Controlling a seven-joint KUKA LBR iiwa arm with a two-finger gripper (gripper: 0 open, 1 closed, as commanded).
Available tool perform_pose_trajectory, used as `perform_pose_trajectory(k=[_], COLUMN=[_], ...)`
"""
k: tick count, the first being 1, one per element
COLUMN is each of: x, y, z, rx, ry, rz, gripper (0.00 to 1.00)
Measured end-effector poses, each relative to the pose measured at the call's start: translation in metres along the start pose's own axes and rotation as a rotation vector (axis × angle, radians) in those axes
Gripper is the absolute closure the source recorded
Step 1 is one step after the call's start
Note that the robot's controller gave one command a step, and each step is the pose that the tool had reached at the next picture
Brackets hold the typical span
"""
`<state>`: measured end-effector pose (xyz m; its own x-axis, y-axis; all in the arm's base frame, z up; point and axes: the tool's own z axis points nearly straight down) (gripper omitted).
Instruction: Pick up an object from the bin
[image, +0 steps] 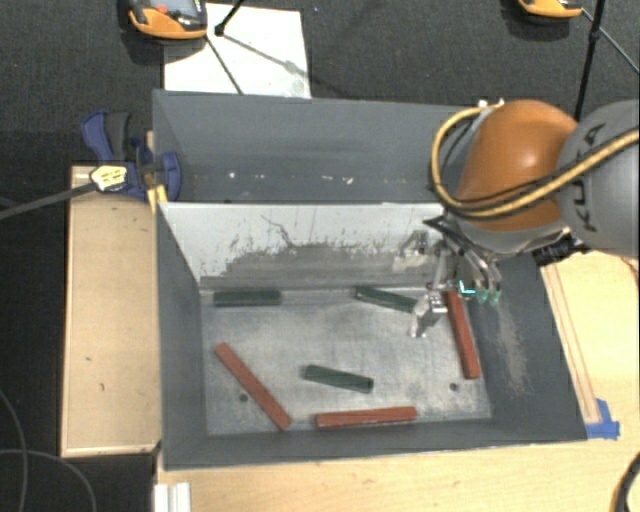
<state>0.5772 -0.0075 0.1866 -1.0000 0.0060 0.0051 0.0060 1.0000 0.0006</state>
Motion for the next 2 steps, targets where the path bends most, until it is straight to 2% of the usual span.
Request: perform_pose_trajectory(k=[1, 2], x=[-0.002, 0.026], y=[0.0, 0.03], z=[-0.005, 0.04], rx=[0.0, 0.001], ry=[-0.008, -0.011], rz=[0.0, -0.105], gripper=[0.0, 0.0])
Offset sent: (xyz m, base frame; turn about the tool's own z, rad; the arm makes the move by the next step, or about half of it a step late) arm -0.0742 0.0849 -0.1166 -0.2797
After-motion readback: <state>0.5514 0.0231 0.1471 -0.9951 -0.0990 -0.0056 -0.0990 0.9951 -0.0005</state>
